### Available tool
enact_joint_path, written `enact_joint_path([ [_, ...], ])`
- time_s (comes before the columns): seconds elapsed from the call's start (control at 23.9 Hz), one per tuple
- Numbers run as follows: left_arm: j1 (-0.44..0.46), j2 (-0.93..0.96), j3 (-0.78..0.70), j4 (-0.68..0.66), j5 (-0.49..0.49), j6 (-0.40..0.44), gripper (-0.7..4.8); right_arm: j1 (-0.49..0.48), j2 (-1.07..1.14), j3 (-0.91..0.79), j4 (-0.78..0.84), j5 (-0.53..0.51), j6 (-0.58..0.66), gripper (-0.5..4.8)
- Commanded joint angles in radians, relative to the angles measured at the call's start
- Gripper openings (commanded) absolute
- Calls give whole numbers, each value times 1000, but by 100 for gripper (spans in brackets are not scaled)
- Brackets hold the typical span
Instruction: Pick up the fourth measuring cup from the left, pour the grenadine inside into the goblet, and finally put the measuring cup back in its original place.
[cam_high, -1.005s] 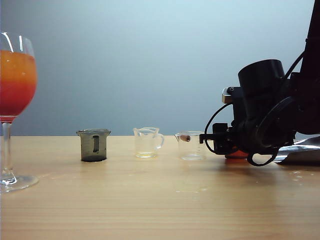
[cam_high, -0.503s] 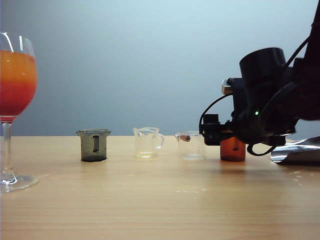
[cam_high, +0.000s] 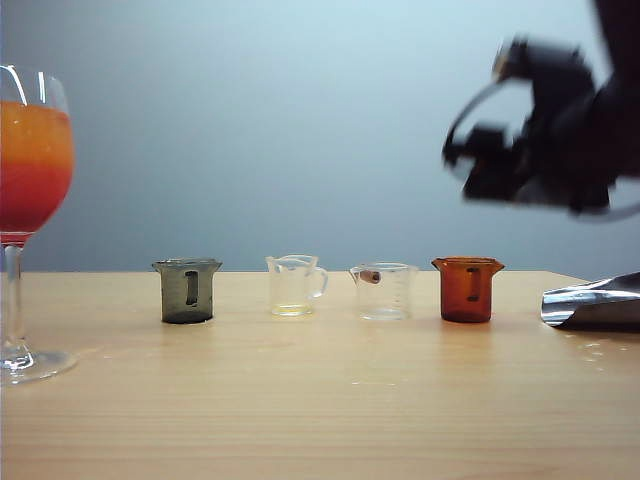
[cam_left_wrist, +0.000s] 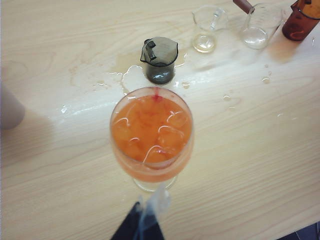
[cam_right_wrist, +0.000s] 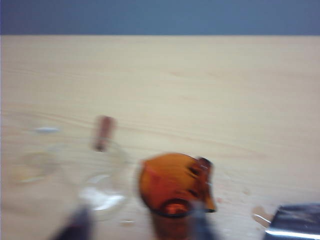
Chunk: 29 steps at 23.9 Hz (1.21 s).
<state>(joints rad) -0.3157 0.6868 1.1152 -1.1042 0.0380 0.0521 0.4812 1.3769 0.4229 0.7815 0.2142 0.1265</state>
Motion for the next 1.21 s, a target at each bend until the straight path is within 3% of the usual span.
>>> enact_joint_path([
  [0.04, 2, -2, 3, 5, 1, 0, -4, 1, -247, 3, -232, -59, 11, -7],
  [0.46, 2, -2, 3, 6, 4, 0, -3, -17, -1155, 5, -1109, -33, 57, -7],
  [0.63, 2, -2, 3, 6, 3, 0, -4, -17, -1302, 5, -1271, -7, 59, -7],
  [0.88, 16, -87, -22, 8, 14, 0, -4, -17, -1288, -22, -1305, -25, 92, -6],
  [1.05, 100, -225, -150, 87, 14, 0, -3, -17, -1288, -170, -1089, -100, 81, -5],
  [1.21, 152, -347, -275, 89, 14, 0, -4, -30, -1288, -316, -914, -74, 64, -5],
])
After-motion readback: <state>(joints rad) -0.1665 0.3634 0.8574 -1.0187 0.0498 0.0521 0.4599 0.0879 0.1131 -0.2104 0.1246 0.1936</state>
